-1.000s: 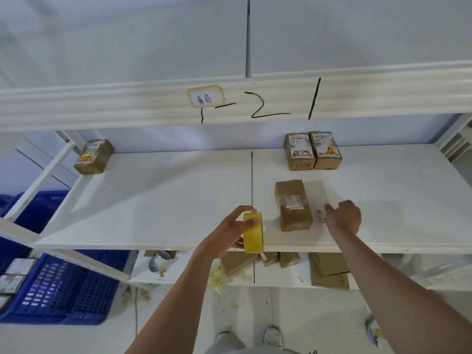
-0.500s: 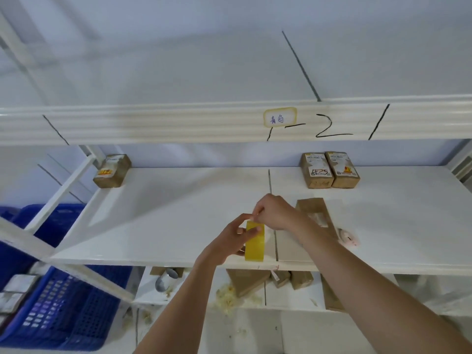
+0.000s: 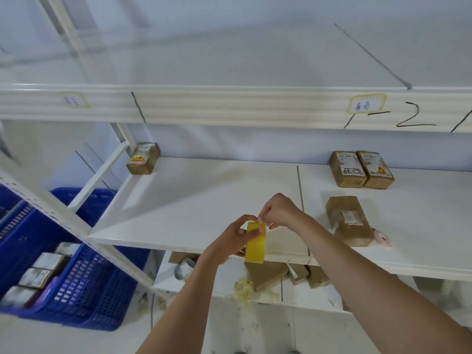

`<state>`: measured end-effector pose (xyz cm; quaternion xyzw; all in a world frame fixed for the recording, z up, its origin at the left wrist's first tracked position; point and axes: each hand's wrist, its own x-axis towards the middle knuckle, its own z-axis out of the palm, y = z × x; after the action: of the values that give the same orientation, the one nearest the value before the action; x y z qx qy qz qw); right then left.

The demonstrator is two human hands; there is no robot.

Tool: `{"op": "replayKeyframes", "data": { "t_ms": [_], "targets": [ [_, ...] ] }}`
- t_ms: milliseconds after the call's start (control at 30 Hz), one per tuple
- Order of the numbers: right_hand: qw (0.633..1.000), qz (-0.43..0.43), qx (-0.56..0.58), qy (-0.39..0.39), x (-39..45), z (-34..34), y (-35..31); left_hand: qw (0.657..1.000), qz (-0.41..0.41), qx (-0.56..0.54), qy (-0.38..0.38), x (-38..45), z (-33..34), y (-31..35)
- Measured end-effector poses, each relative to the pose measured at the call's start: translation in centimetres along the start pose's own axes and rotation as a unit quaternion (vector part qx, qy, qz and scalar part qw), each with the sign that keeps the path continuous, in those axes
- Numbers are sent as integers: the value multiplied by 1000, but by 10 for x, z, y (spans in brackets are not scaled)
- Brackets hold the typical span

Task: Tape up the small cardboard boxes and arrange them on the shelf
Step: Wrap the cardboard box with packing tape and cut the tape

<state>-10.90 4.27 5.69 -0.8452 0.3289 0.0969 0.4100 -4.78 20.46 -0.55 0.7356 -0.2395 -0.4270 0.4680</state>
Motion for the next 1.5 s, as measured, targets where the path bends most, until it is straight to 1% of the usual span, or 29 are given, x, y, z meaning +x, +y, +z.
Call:
{"op": "replayKeyframes", "data": {
  "t_ms": [167,433,700,867,1033,1133,1300,1500],
  "targets": [
    [999,-9,-16,-27,1,15,-5,1000,1,5,10,-6,-12,-14],
    [994,-53,-96,1,2,29,-2,999,-36,-10,4,-6,-9,-19],
    [986,-53,-160,-5,-1,35,9,997,-69,-13,13,-1,2,-21],
    [983,-45,-175,-11,-4,36,14,995,-99,-14,15,0,9,-21],
    [984,-54,-166,-19,-3,29,15,993,-116,-35,10,0,9,-21],
    [984,-57,-169,-22,-4,30,15,990,-140,-22,12,0,9,-17],
    [980,-81,-184,-5,-6,37,13,985,-173,-3,-1,0,7,-15],
    [977,-97,-190,-12,-7,37,15,976,-211,-39,-29,-8,10,-25]
  ]
}}
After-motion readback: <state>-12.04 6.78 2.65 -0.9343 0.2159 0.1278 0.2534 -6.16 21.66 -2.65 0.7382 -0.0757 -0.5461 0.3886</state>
